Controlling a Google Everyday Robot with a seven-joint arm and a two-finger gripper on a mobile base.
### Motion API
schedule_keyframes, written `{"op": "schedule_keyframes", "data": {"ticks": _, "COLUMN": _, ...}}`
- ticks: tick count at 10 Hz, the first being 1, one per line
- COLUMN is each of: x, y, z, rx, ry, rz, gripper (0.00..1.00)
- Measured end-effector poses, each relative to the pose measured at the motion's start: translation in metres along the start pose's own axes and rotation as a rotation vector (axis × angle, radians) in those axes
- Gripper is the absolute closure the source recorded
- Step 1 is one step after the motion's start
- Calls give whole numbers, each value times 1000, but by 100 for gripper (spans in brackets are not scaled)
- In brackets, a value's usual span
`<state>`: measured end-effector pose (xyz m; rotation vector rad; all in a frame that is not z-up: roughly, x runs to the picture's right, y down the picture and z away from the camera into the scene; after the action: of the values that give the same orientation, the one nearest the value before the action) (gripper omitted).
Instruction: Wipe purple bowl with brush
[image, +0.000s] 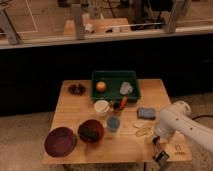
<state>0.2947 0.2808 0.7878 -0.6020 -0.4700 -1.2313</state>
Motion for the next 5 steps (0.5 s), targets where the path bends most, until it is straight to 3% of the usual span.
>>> {"op": "schedule_keyframes", "data": {"ticks": 5, "x": -1, "y": -6, "z": -6, "rx": 25, "ry": 12, "rz": 57, "gripper": 96}}
